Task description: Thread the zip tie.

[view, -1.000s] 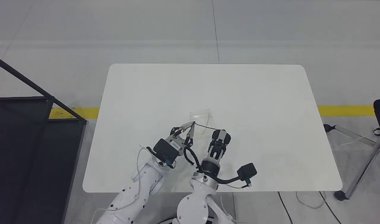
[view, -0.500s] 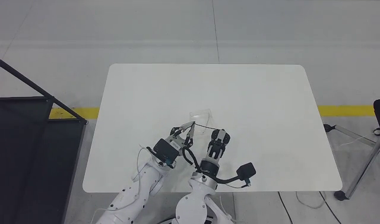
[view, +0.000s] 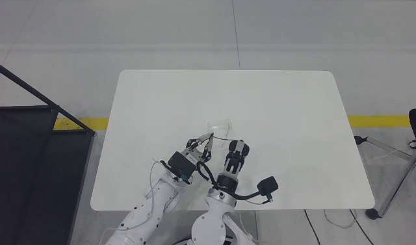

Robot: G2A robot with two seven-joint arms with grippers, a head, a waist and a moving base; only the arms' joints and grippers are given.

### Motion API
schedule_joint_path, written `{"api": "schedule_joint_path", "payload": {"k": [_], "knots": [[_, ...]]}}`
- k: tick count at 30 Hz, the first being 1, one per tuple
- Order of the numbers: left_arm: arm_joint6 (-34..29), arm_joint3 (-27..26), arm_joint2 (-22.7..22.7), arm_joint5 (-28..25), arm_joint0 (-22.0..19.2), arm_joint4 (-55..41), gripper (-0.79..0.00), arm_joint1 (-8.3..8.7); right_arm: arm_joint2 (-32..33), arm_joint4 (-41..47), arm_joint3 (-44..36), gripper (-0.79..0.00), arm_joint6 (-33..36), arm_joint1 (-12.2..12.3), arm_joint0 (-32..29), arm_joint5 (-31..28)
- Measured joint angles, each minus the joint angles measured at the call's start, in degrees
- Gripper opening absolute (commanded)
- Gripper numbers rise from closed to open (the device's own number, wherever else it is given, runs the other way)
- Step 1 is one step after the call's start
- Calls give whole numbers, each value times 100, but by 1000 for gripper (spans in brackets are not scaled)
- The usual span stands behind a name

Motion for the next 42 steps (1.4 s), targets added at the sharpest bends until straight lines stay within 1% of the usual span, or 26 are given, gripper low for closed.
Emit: {"api": "schedule_joint_path", "payload": {"k": [6, 14, 18, 22, 24, 27, 28, 31, 36, 38, 41, 42], "knots": [[0, 0, 0, 0, 0, 0, -785, 0, 22, -6, -30, -785, 89, 60, -64, -344], [0, 0, 0, 0, 0, 0, -785, 0, 38, 15, -77, -785, 112, 120, -110, -505], [-47, -44, -12, 2, 18, -6, -785, 1, 50, 37, -86, -785, 6, 133, -130, -594], [-57, -343, -183, 51, 182, -37, -785, 35, 86, -116, -59, -785, -158, 156, -182, -679], [1, -566, -339, 9, 351, -72, -785, 74, 128, -304, -41, -785, -236, 188, -249, -643], [56, -916, -615, -203, 674, -122, -785, 151, 183, -476, -48, -785, -360, 226, -321, -458], [57, -1009, -700, -305, 777, -131, -785, 178, 201, -503, -58, -785, -410, 233, -335, -371], [-1, -1270, -985, -769, 1071, -126, -785, 269, 252, -645, -128, -785, -508, 230, -343, 142], [-224, -1576, -1428, -1608, 1412, 9, -785, 416, 177, -1207, -187, -785, -337, 132, -155, 1705], [-217, -1666, -1603, -2079, 1518, -5, -785, 479, 104, -1387, -158, -785, -75, 74, -18, 2369], [-178, -1746, -1868, -2760, 1667, -81, -785, 566, 159, -1470, -258, -785, 234, -17, 118, 3065], [-157, -1759, -1935, -2893, 1711, -153, -785, 581, 196, -1471, -289, -785, 308, -41, 118, 3175]]}}
